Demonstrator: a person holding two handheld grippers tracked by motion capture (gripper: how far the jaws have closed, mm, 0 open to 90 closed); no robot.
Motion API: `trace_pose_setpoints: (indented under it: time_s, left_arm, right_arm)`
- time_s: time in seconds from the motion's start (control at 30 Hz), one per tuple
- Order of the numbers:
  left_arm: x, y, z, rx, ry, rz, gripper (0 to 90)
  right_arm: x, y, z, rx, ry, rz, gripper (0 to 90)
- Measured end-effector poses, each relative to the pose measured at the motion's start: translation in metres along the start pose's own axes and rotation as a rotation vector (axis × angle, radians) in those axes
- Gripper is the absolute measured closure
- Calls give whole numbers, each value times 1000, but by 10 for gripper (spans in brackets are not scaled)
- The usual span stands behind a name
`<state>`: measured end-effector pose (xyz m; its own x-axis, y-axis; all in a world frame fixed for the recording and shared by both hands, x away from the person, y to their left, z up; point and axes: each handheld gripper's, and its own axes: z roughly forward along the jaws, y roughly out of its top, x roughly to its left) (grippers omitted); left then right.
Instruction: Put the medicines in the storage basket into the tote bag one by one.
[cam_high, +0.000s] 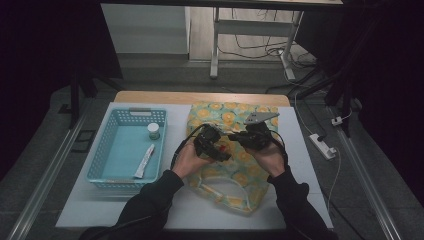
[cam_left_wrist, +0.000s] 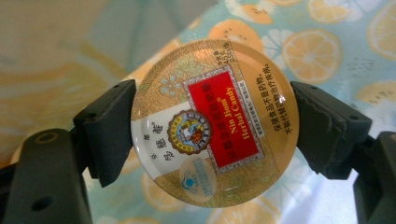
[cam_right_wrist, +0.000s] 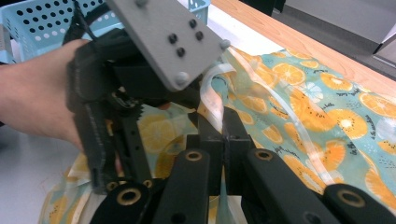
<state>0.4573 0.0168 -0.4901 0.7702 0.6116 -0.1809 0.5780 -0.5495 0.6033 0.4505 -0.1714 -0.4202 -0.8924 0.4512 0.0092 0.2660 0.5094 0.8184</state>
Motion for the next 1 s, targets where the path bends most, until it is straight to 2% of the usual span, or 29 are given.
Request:
trace_pose_setpoints:
  time_s: [0.17,0.27,0.5,0.63,1.0]
  left_arm:
    - [6,1,7,-4,39,-14,201]
    - [11,2,11,2,53,-8,200]
    - [16,5,20,-17,66,-27,200]
    - [18,6,26,-12,80,-13,200]
    - [20,4,38,-16,46,-6,199]
  right_arm:
    - [-1,-2,2,8,0,3,900]
    - [-1,-3,5,13,-1,1,900]
    - [-3,-5,8,23,-4,9,900]
    - [-5,-7,10,32,-8,14,900]
    - [-10,-11,12,41,-19,27,900]
